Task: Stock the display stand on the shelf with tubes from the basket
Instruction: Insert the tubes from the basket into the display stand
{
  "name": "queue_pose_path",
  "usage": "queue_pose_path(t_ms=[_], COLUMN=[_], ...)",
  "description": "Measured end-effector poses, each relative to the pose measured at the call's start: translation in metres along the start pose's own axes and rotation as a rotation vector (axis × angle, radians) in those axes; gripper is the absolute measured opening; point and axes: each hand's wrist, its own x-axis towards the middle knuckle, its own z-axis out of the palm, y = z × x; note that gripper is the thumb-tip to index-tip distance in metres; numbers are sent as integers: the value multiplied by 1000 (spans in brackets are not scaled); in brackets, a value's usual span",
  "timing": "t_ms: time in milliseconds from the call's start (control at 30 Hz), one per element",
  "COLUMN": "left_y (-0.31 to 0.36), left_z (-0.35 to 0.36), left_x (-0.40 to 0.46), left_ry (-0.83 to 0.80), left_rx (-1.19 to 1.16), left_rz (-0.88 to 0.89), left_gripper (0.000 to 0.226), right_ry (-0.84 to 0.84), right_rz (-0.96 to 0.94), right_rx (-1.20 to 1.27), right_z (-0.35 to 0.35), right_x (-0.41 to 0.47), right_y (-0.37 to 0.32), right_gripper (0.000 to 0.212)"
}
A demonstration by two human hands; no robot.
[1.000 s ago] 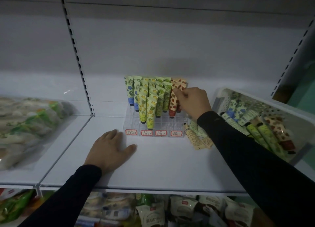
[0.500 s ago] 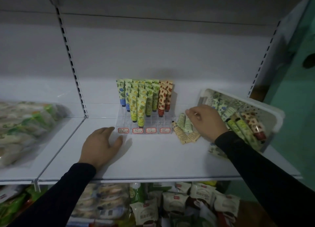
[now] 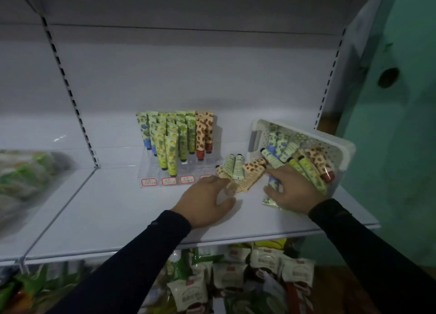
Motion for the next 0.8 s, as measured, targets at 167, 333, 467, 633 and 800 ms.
queue_pose_path(t_ms=[167,333,467,633,800], left_y=[37,59,53,37,34], left_z=[23,38,46,49,51], left_x=[24,40,43,42,43], left_ry=[-121,-213,-208,-167,-137], left_rx=[-10,-53,-95,-115,-102], left_rz=[66,53,17,-8,-30], left_gripper=[59,56,47,35,64], right_ry=[-51,31,-4,-31,134], right_rz=[51,210,192,132,90], right_rx=[-115,-132,9,306,322], right_z=[-5,6,18,13,12], right_x=[-9,-13,-8,2,2], right_y=[9,3,-5,-8,4], right_gripper=[80,58,53,49,43])
